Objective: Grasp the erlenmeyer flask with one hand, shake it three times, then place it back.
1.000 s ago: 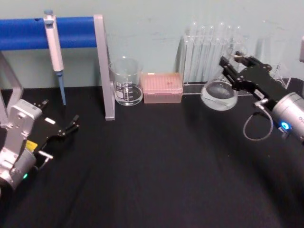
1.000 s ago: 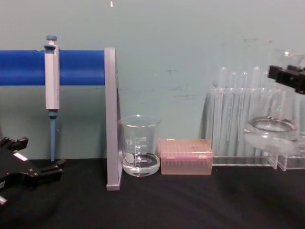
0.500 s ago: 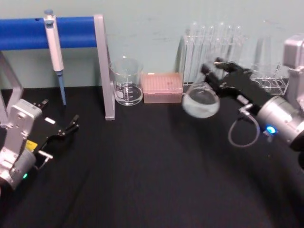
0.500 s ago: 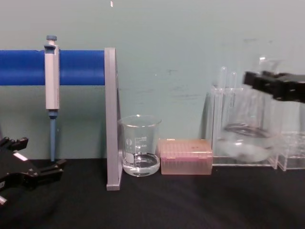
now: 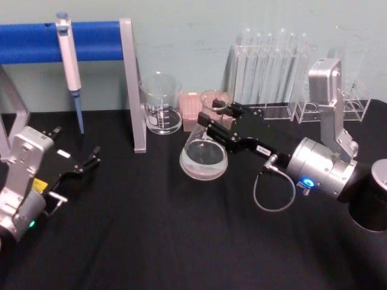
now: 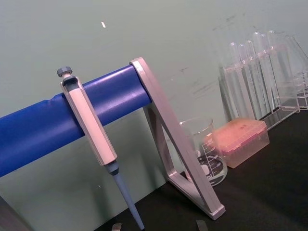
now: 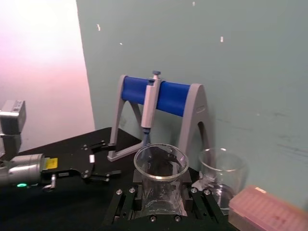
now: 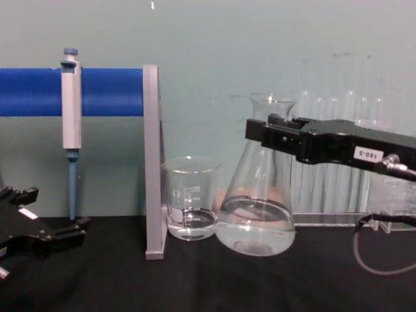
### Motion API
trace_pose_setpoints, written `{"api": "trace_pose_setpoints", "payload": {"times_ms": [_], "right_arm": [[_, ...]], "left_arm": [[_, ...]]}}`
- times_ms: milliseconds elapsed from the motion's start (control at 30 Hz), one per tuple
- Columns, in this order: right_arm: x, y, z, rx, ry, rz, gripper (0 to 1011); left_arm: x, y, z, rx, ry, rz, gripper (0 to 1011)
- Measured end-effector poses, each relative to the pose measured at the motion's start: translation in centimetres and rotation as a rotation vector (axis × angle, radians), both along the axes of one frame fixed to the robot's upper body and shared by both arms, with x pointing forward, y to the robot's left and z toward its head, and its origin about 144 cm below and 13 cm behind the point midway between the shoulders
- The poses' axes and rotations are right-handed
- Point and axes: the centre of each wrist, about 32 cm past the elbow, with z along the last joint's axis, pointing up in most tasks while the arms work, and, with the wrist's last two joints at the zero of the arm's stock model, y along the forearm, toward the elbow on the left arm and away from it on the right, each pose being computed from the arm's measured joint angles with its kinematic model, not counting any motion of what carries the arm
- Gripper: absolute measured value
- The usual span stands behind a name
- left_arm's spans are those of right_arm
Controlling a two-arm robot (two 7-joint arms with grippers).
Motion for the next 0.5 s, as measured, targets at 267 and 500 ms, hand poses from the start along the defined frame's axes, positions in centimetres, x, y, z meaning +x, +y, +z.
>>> {"api": "trace_pose_setpoints", "payload": {"times_ms": [267,500], "right_arm": [[-0.12,0.17,-0.25,-0.002,0.014,0.025,449],[-0.10,0.06,-0.38,-0.004,0.021,0.034,450]], "left_arm": [[0.00,0.00,0.00,0.000,0.000,0.000,1001],[0.00,0.00,0.00,0.000,0.000,0.000,1001]]}}
